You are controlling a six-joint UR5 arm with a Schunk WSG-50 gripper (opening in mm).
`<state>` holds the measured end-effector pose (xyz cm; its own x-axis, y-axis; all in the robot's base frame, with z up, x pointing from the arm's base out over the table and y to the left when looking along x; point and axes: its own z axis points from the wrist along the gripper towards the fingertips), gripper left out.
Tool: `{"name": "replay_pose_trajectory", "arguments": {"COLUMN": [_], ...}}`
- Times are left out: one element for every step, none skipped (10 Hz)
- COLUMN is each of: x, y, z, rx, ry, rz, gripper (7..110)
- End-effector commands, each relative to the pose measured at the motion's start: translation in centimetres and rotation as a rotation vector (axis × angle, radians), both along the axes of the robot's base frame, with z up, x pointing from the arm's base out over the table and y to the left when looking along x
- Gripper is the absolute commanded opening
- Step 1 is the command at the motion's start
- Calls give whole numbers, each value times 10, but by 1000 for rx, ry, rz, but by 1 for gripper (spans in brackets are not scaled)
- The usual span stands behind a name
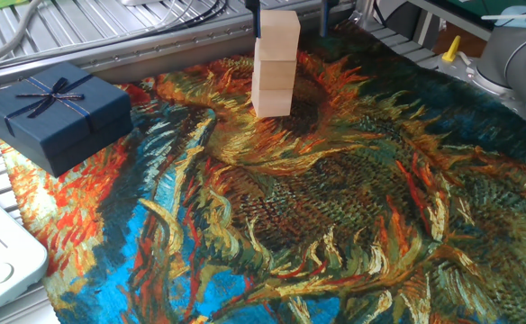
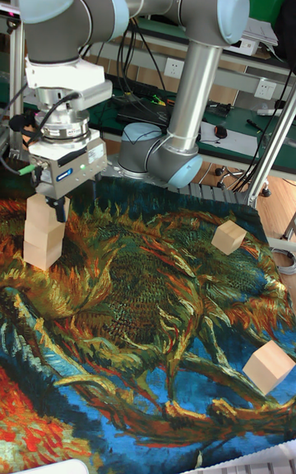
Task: Stack the blocks in a vertical line of five
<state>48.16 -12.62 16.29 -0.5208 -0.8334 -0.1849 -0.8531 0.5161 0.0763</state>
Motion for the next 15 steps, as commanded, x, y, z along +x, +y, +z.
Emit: {"name": "replay_pose_trajectory", "arguments": {"x": [-3, -3, -4, -4, -3, -2, -2, -2, -1, 0, 0, 0, 1, 2, 5], "y": [-19, -19, -19, -15, -13, -13, -12, -14, -18, -21, -23, -24, -22, -16, -11], "z": [-1, -2, -2, -1, -1, -1, 0, -1, -1, -2, -2, -2, -2, -1, 0], "rx": [-72, -73, -75, -56, -49, -50, -43, -53, -69, -79, -88, -93, -85, -60, -41], "ry": [19, 21, 23, 24, 23, 21, 22, 16, 10, 9, 9, 9, 7, 2, -8], "rz": [-44, -45, -48, -52, -54, -65, -74, -52, -48, -52, -53, -56, -60, -65, -75], "gripper": [88, 88, 88, 88, 88, 88, 88, 88, 88, 88, 88, 88, 88, 88, 88]}}
